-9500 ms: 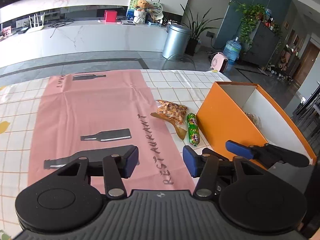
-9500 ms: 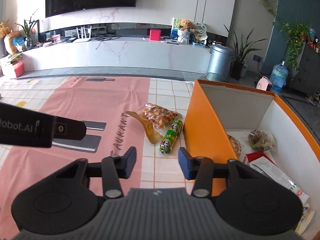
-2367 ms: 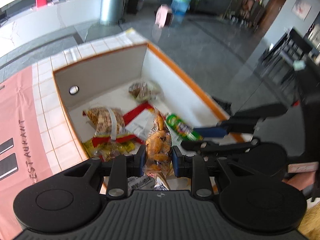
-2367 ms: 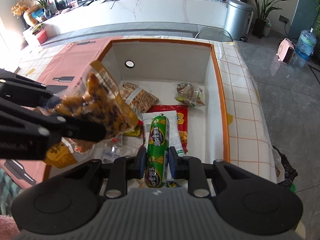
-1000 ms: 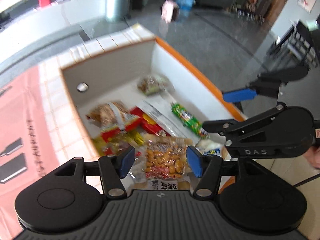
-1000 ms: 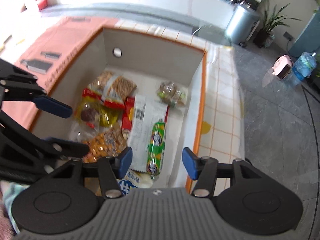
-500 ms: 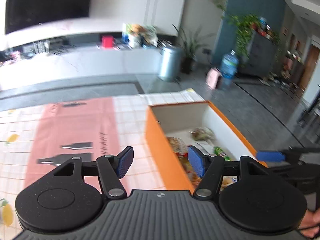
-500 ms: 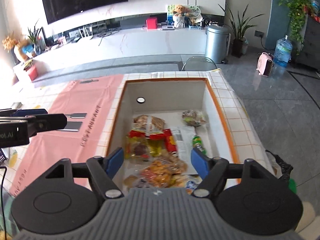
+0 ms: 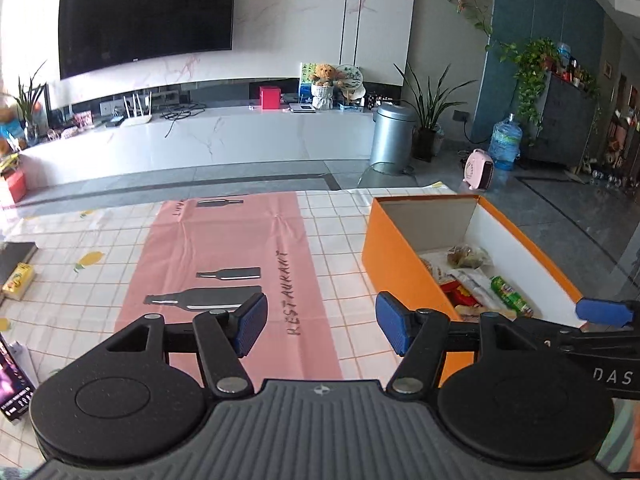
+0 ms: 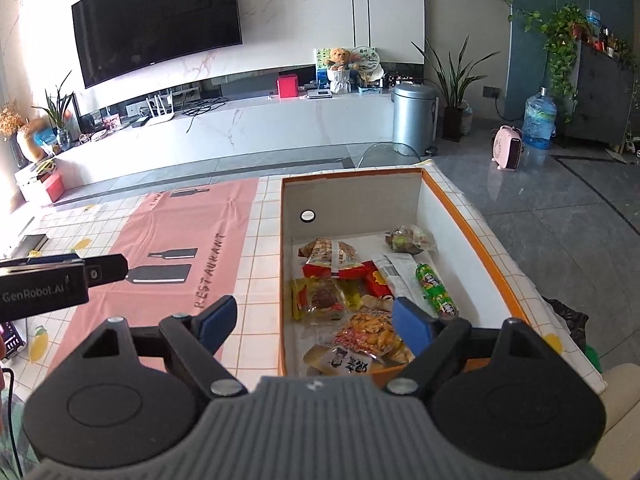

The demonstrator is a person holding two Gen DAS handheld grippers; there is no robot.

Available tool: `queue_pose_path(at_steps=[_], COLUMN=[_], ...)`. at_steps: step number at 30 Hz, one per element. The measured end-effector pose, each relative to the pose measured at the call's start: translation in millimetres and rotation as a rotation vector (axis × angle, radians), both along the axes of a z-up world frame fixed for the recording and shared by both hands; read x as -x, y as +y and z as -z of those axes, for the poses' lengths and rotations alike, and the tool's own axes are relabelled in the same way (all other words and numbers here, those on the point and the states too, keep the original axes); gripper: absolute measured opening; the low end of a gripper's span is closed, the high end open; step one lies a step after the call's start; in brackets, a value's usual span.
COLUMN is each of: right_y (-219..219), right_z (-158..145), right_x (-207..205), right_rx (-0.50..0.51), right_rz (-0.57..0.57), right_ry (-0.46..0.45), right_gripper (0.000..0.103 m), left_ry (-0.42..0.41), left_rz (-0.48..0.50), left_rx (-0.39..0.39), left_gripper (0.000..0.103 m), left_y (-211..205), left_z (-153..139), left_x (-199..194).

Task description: Organize snacks

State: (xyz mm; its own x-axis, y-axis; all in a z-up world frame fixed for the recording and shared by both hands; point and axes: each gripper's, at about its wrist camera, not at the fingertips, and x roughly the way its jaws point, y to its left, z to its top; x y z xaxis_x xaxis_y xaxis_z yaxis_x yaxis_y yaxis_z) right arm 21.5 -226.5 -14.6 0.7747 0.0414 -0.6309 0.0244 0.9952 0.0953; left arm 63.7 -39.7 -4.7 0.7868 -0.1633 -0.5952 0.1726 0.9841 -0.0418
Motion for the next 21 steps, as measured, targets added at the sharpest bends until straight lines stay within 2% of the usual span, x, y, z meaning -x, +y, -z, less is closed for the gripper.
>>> queue_pose_path(at_steps=[5,21], right_y=[2.7,-0.9], right_z=[9.6,15.7], right_x=[6.2,8.8], right_rx=[0.034,0.026], right_rz=[0.016,0.043], right_ry=[0.001,0.032], right_gripper=[0.086,0.086], left_ry=[-0.002,0.035], left_rz=[0.001,0.002], left_rx=[-0.011,-0.042], left_gripper=[0.073,0.075], left_y=[2.2,-4.3], left_z=[8.7,14.2], left_x=[7.6,13.5])
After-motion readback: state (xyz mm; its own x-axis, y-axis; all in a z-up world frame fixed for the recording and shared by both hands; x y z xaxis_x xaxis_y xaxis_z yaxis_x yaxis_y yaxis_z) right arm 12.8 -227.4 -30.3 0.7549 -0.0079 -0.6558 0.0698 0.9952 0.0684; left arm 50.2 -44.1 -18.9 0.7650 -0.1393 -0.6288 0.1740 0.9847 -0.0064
